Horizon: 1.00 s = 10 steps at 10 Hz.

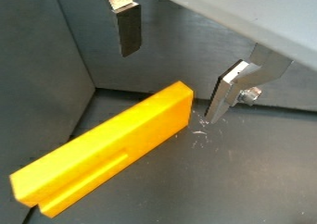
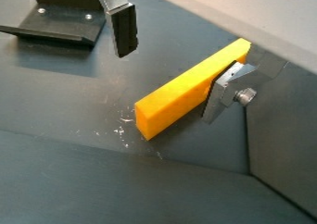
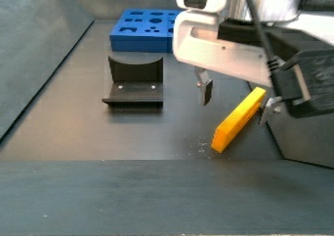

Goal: Pick up the double-square object. Move up. Rotate the double-square object. Place the double-square object on the fixture. Regrasp the double-square object. Move to above the board. Insert the double-square object.
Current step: Pick up the double-square object.

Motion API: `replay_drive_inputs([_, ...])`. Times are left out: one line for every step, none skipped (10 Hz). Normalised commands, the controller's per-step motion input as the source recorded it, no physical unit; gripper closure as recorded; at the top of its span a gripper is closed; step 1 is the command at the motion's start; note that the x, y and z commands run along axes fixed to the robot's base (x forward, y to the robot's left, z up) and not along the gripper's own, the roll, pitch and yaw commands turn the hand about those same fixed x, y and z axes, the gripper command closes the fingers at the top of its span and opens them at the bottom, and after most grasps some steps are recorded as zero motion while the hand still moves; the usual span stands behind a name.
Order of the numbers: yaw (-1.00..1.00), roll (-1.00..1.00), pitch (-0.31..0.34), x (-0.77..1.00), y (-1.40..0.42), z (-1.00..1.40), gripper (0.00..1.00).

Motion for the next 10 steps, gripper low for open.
replay_drive_inputs([-0.33, 0.05, -0.104, 0.13, 0.05, -0.92, 0.00])
replay_drive_inputs([-0.32, 0.05, -0.099, 0.12, 0.07, -0.93, 0.00])
replay_drive_inputs([-0.32, 0.05, -0.097, 0.11, 0.06, -0.94, 0.00])
replay_drive_inputs([-0.32, 0.05, -0.099, 0.11, 0.06, -0.94, 0.00])
replay_drive_inputs([-0.32, 0.05, -0.097, 0.07, 0.07, -0.94, 0.00])
replay_drive_inputs([-0.23, 0.03, -0.090, 0.00, 0.12, -0.98, 0.00])
replay_drive_inputs([-0.11, 0.00, -0.100, -0.02, 0.18, -1.00, 0.00])
replay_drive_inputs([-0.02, 0.00, -0.123, -0.15, 0.21, -1.00, 0.00])
replay_drive_inputs([0.00, 0.00, -0.126, -0.16, 0.24, -1.00, 0.00])
replay_drive_inputs([-0.01, 0.00, -0.113, -0.19, 0.23, -1.00, 0.00])
